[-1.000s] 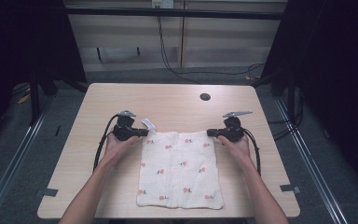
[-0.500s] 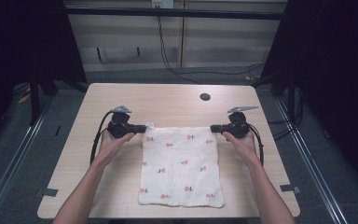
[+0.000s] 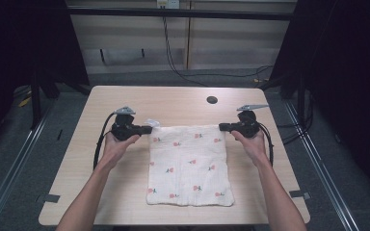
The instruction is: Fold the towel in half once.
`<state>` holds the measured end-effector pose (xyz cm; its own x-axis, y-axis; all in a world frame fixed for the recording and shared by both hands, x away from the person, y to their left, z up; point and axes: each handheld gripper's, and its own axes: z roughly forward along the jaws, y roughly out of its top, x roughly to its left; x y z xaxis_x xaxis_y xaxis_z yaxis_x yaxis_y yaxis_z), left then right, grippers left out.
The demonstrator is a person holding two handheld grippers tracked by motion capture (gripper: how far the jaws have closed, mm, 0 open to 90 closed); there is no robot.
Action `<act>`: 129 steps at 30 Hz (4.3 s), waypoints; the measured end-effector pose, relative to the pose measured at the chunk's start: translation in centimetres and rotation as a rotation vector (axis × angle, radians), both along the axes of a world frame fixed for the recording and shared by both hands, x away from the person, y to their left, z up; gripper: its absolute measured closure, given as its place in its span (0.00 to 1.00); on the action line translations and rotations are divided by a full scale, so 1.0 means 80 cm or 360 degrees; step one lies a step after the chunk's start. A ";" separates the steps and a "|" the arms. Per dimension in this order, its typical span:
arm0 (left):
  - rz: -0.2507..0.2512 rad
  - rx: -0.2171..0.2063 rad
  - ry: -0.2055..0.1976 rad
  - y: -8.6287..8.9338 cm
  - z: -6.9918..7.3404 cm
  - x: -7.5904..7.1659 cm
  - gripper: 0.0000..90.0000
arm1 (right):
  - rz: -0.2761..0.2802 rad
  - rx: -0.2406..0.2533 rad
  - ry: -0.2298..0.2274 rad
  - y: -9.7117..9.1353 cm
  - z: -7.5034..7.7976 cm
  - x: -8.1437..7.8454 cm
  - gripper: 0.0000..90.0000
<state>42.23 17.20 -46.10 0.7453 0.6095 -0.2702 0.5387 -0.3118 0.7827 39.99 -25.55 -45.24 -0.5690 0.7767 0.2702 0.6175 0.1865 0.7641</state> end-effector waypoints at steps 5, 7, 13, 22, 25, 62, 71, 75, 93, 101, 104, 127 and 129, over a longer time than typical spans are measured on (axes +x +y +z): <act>-0.0029 -0.0013 -0.0034 0.006 0.006 -0.013 0.97 | 0.0042 -0.0013 -0.0037 -0.001 0.001 -0.020 0.97; -0.0031 -0.0021 -0.0050 0.007 0.011 -0.017 0.97 | 0.0053 -0.0004 -0.0049 -0.002 0.004 -0.023 0.97; -0.0067 -0.0040 -0.0120 0.011 0.029 -0.038 0.97 | 0.0099 0.0060 -0.0124 -0.011 0.024 -0.041 0.97; -0.0138 -0.0015 -0.0182 0.013 0.042 -0.063 0.97 | 0.0159 0.0049 -0.0149 -0.011 0.030 -0.068 0.97; -0.0177 -0.0026 -0.0220 0.014 0.052 -0.077 0.97 | 0.0175 0.0012 -0.0173 -0.010 0.041 -0.082 0.97; -0.0374 0.0079 -0.0124 0.024 0.025 -0.158 0.97 | 0.0293 -0.0051 -0.0129 -0.007 0.019 -0.181 0.97; -0.0401 0.0097 -0.0058 0.019 0.014 -0.169 0.97 | 0.0315 -0.0078 -0.0021 0.001 -0.010 -0.192 0.95; -0.0419 0.0156 -0.0042 0.013 0.003 -0.172 0.97 | 0.0314 -0.0100 0.0001 -0.002 -0.017 -0.197 0.95; -0.0572 0.0233 0.0070 0.010 -0.025 -0.197 0.94 | 0.0327 -0.0158 0.0087 -0.004 -0.038 -0.227 0.96; -0.0565 0.0183 0.0083 0.017 -0.017 -0.204 0.80 | 0.0309 -0.0245 0.0015 -0.009 -0.028 -0.243 0.93; -0.0537 0.0137 0.0067 0.029 -0.014 -0.203 0.80 | 0.0284 -0.0228 0.0006 -0.015 -0.024 -0.249 0.91; -0.0488 0.0253 0.0131 -0.013 -0.041 -0.151 0.69 | 0.0080 -0.0404 0.0034 0.026 -0.056 -0.167 0.89; -0.0483 0.0240 0.0132 -0.016 -0.042 -0.150 0.68 | 0.0072 -0.0428 0.0029 0.027 -0.055 -0.165 0.95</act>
<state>30.22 15.92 -49.44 0.8778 0.4014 -0.2613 0.4638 -0.5764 0.6728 26.77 -23.41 -49.64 -0.6015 0.7959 0.0685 0.6173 0.4087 0.6723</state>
